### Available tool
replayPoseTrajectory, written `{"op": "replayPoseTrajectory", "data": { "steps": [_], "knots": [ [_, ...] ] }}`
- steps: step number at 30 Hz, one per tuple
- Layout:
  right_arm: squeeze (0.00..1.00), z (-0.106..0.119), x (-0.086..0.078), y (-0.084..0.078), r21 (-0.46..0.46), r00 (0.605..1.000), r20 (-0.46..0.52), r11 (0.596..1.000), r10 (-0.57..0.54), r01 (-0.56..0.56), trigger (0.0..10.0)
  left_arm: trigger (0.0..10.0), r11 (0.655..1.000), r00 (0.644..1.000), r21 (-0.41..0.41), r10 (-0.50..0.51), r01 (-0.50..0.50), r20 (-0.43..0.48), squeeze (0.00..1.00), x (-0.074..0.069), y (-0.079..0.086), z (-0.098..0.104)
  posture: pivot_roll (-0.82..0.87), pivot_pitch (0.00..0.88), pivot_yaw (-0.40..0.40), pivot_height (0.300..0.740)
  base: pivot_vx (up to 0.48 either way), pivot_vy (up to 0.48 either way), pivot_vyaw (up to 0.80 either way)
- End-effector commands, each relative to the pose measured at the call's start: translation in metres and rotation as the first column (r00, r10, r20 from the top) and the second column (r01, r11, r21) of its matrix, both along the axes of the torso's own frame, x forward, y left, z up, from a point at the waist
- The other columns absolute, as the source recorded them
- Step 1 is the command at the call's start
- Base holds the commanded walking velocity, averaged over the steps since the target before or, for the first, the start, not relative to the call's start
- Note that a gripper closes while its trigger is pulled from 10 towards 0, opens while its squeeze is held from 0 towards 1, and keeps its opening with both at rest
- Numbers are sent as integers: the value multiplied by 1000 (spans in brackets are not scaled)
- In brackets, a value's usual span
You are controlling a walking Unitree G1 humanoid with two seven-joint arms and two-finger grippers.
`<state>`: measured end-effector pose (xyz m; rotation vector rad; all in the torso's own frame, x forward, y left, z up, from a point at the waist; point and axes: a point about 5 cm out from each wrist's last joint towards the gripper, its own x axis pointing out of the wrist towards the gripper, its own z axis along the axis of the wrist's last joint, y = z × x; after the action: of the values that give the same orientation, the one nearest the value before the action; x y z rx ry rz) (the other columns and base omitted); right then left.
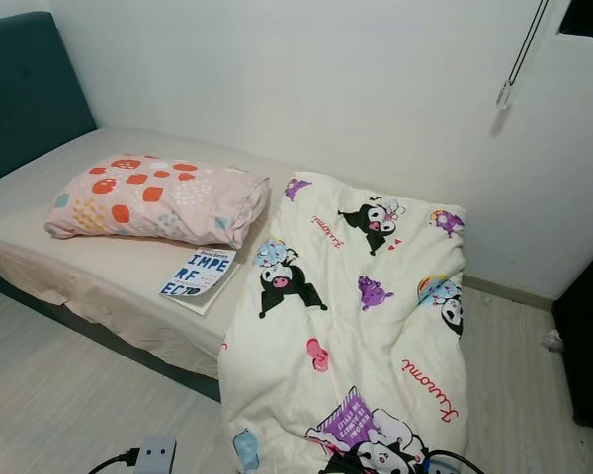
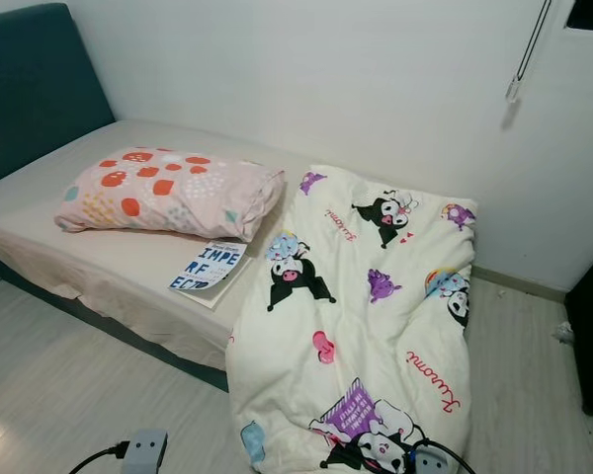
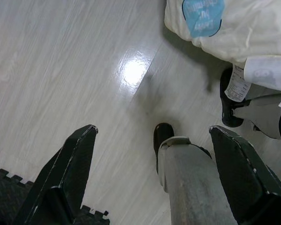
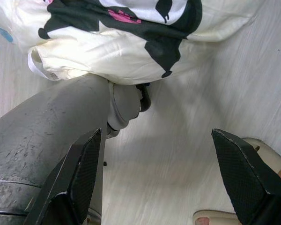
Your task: Clean up the room
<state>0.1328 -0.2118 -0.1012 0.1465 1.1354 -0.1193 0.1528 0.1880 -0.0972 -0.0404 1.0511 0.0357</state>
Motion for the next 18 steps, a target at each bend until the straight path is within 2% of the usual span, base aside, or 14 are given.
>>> {"op": "replayPoseTrajectory", "data": {
  "steps": [1,2,18],
  "knots": [
    [0,-4,-8,6,15,1000,-31,1000,0,1,10000,10000,1000,1000,15,10,-10,-15,0,-3,6,-1,-94,0,-3,740,0,0,0],
    [0,-4,-9,6,15,1000,-31,1000,-2,2,10000,10000,1000,1000,16,12,-11,-18,0,-3,6,-1,-94,0,-3,740,0,0,0],
    [0,-3,-5,5,10,1000,-23,1000,-1,2,10000,10000,999,1000,35,12,-11,-28,0,-3,8,-1,-89,0,-9,740,-480,0,0]
  ]
}}
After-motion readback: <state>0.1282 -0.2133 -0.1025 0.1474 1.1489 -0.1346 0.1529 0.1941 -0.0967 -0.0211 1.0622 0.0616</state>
